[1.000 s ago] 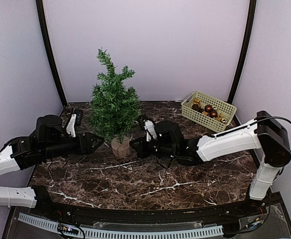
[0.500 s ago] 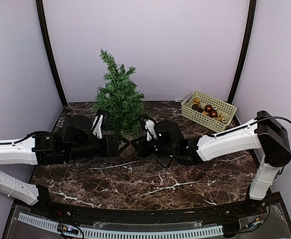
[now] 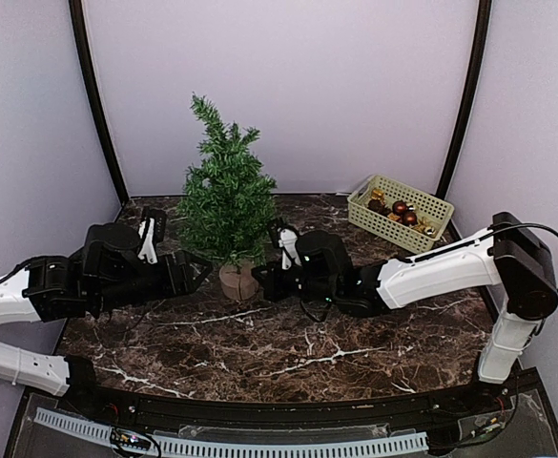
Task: Decorate the small christmas tree
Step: Wrap the side of the string light in the gap of the branches.
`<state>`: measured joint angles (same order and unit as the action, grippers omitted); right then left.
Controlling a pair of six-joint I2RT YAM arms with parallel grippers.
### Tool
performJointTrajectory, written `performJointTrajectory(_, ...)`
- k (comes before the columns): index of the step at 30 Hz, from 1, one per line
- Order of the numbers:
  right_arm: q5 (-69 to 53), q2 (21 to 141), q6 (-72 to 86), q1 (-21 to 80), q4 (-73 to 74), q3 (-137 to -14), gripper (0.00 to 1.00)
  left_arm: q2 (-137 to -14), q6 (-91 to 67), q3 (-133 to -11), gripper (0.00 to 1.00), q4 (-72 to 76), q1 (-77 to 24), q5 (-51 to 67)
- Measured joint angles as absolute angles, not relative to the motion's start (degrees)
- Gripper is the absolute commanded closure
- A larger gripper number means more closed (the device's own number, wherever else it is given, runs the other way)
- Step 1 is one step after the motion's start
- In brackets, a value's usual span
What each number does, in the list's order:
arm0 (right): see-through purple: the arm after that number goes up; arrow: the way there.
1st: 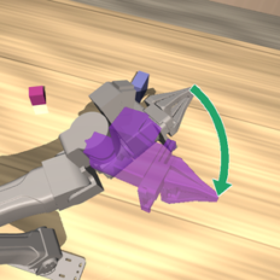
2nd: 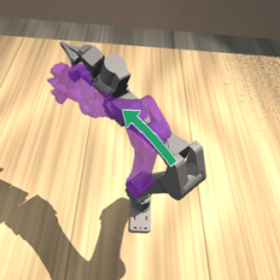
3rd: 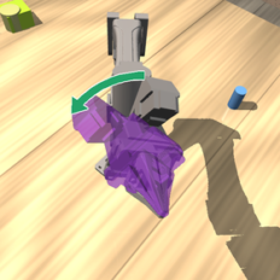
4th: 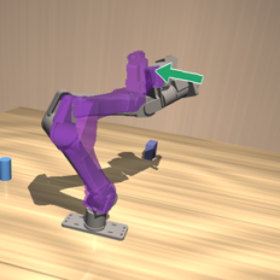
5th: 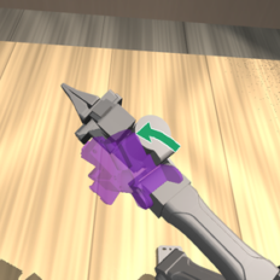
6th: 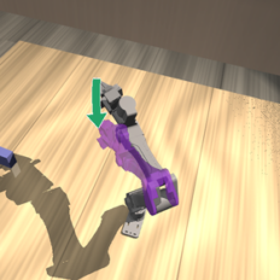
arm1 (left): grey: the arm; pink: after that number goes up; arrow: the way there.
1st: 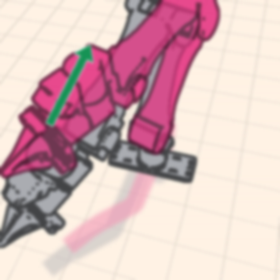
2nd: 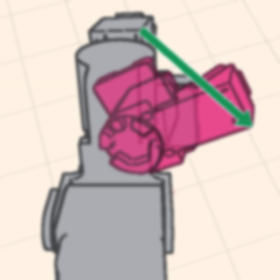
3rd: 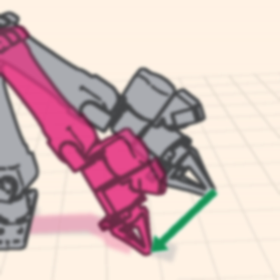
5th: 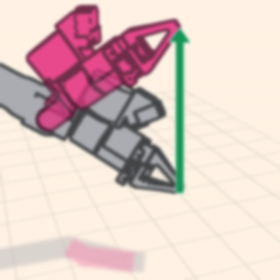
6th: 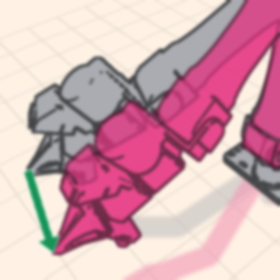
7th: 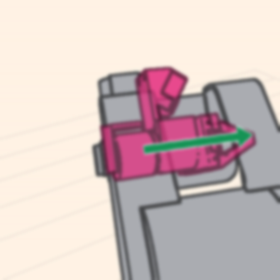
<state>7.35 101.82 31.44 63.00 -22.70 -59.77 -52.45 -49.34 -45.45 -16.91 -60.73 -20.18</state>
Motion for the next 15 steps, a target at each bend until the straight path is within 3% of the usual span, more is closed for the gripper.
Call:
performJointTrajectory(6, 7.40, 101.82, 31.86, 63.00, -22.70, -59.77, 1.00, -50.87, -49.71, -43.75, 0.30, -19.18, -59.68, -19.53)
performJointTrajectory(15, 7.44, 101.82, 32.05, 63.00, -22.70, -59.77, 1.00, -54.06, -48.07, -42.11, 0.64, -15.20, -56.05, -15.33)
